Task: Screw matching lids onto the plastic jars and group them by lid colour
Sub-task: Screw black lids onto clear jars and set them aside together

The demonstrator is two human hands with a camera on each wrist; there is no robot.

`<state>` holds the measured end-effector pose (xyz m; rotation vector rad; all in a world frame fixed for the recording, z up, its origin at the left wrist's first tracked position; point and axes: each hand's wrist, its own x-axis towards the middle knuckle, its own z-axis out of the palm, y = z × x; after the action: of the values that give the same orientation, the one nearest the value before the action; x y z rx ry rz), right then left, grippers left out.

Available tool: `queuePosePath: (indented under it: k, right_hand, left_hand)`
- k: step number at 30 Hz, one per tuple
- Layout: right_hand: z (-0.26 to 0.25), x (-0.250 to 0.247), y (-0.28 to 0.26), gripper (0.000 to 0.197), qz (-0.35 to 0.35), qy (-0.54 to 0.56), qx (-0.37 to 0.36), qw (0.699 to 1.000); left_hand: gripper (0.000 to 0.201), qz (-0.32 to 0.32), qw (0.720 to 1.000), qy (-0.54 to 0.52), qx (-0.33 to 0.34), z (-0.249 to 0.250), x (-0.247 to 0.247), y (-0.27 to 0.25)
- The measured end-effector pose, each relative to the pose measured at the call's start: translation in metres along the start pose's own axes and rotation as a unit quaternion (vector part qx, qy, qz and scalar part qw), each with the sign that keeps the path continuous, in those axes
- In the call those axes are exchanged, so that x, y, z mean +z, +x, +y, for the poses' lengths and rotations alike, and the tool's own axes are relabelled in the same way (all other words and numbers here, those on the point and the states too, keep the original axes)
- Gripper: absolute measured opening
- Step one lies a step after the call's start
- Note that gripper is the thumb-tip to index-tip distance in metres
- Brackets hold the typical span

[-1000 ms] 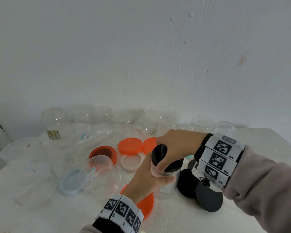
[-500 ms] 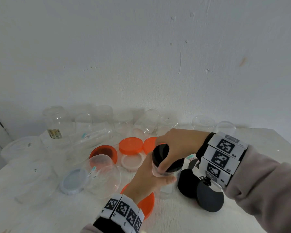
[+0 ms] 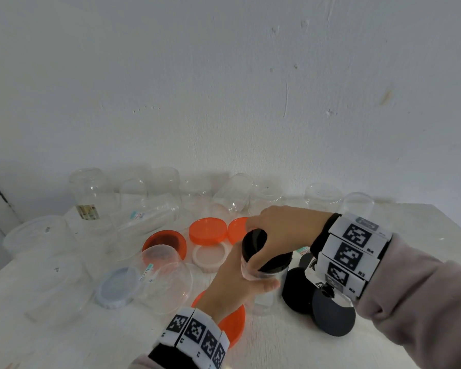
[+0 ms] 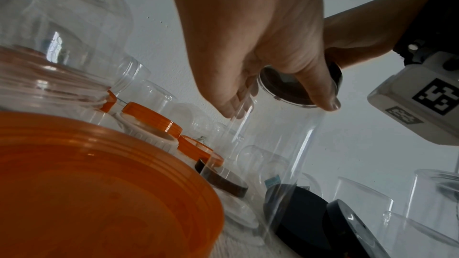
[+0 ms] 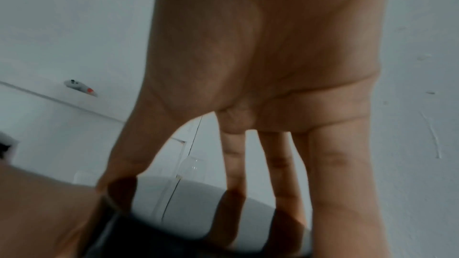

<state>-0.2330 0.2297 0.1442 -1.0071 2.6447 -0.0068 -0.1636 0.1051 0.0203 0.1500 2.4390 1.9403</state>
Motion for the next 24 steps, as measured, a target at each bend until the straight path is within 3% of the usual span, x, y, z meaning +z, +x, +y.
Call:
queuePosePath:
  k: [3, 8, 11, 17, 20, 24]
  right_hand:
    - [0.001, 0.003, 0.001, 0.069, 0.001, 0.006, 0.024, 1.0]
    - [-0.001, -0.011, -0.005, 0.09, -0.115, 0.005, -0.029, 0.993]
    - [0.001, -0.012, -0.004, 0.076, -0.092, 0.015, -0.053, 0.994]
    - [0.0, 0.001, 0.0, 0.067, -0.019, 0.006, 0.015, 1.0]
    - [0.0, 0.0, -0.002, 0.075, -0.047, 0.013, 0.025, 0.998]
    - [-0.005, -0.007, -0.006, 0.089, -0.108, -0.008, -0.022, 0.994]
  left_hand:
    - [0.08, 0.003, 1.0, -0.003, -0.002, 0.0, 0.0, 0.0]
    - [0.078, 0.003, 1.0, 0.002, 0.01, 0.002, 0.001, 0.0]
    - [0.085, 0.004, 1.0, 0.005, 0.021, 0.002, 0.002, 0.001]
    - [0.075, 0.003, 1.0, 0.004, 0.001, -0.001, 0.0, 0.0]
    - [0.076, 0.003, 1.0, 0.0, 0.003, 0.0, 0.001, 0.0]
    - [0.077, 0.004, 1.0, 0.002, 0.016, 0.004, 0.001, 0.0]
